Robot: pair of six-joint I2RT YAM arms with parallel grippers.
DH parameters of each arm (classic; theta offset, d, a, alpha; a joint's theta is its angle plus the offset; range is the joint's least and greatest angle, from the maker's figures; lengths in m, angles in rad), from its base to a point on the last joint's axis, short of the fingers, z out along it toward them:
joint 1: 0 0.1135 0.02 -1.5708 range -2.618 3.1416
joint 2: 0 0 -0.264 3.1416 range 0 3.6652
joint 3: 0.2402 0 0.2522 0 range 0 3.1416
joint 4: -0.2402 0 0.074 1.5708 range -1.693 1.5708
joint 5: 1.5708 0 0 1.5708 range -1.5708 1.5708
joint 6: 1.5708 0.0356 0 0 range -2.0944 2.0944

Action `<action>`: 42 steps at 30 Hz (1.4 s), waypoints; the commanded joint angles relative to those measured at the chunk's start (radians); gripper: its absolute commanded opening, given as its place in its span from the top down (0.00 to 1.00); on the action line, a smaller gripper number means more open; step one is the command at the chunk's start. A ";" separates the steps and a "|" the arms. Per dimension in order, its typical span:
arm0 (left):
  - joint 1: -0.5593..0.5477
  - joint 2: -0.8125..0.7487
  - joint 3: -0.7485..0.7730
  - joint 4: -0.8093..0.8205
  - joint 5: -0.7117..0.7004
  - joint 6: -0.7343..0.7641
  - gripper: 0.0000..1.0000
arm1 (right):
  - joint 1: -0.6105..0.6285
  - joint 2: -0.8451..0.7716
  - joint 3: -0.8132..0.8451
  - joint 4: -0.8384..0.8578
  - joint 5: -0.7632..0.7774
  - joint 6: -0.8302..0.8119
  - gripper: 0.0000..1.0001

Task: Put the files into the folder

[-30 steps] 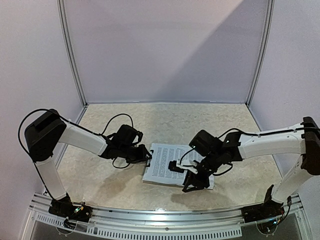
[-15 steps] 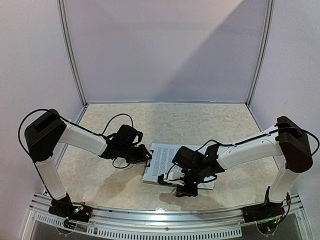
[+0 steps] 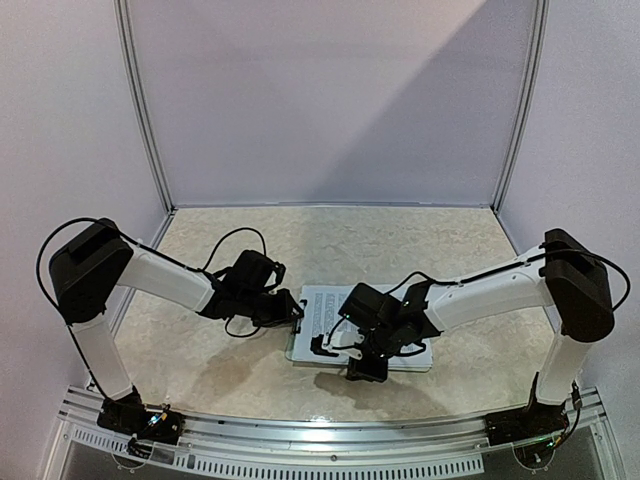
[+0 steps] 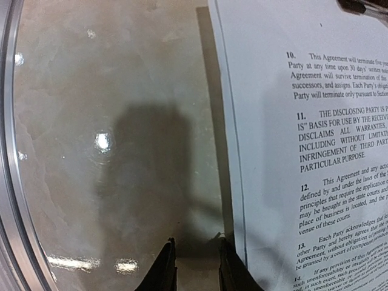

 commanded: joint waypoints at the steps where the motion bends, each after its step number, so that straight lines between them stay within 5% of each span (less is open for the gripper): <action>1: -0.020 0.042 -0.048 -0.113 0.014 0.006 1.00 | -0.011 0.047 0.009 -0.013 -0.012 -0.013 0.75; 15: -0.022 0.042 -0.037 -0.122 0.013 0.003 1.00 | 0.023 0.236 0.318 -0.025 -0.154 0.037 0.73; 29: -0.022 0.034 -0.056 -0.111 0.013 0.002 1.00 | 0.017 0.268 0.352 -0.005 -0.111 0.062 0.71; 32: -0.021 0.035 -0.056 -0.112 0.013 0.004 1.00 | 0.010 0.241 0.426 -0.101 -0.263 0.059 0.64; 35: -0.021 0.034 -0.054 -0.118 0.015 0.006 1.00 | 0.008 0.248 0.633 -0.425 -0.622 -0.050 0.54; 37: -0.020 0.031 -0.056 -0.120 0.014 0.006 1.00 | -0.004 0.246 0.688 -0.554 -0.725 -0.103 0.53; 42: -0.018 0.022 -0.055 -0.125 0.006 0.005 1.00 | -0.116 0.046 0.396 -0.400 -0.621 -0.049 0.52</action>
